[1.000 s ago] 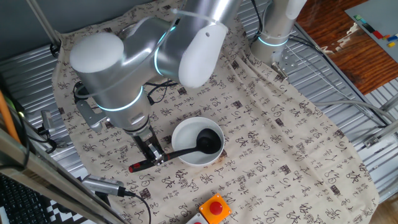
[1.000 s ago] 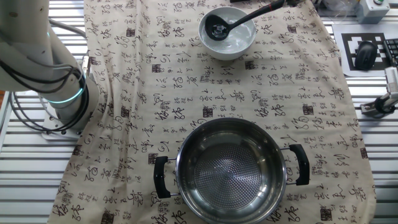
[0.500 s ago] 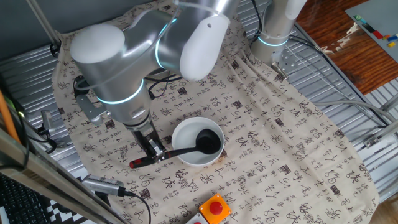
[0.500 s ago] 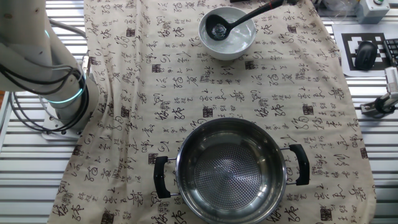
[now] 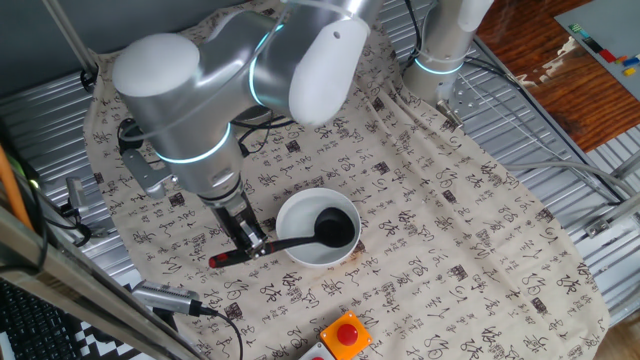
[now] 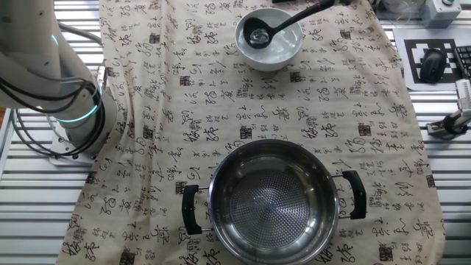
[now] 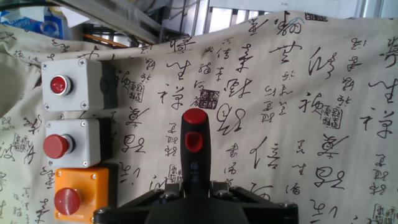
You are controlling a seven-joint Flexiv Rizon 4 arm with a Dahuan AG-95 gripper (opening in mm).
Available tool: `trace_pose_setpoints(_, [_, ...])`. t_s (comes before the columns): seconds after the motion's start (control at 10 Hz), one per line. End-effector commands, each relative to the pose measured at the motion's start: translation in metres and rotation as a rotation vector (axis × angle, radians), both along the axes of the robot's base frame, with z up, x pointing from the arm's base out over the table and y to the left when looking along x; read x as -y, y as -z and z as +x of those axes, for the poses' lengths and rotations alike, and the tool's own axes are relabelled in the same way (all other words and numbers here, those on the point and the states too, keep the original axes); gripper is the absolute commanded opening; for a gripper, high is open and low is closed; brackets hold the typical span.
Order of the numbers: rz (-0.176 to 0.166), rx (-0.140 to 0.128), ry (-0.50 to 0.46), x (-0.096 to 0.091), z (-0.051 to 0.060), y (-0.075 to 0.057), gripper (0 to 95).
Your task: Scoop water with a large spoon from one bowl to another
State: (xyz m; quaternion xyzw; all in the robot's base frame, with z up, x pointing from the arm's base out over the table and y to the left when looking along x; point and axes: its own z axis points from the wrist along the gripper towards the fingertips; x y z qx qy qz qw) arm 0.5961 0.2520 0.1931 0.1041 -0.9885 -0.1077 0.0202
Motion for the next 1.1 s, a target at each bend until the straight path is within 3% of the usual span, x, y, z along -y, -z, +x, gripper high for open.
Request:
trace_pose_setpoints(0.1, [-0.008, -0.008, -0.002, -0.0002, -0.0011, -0.0016, 0.0])
trace_pose_setpoints(1.1, [-0.031, -0.001, -0.027, -0.0002, -0.0011, -0.0016, 0.0])
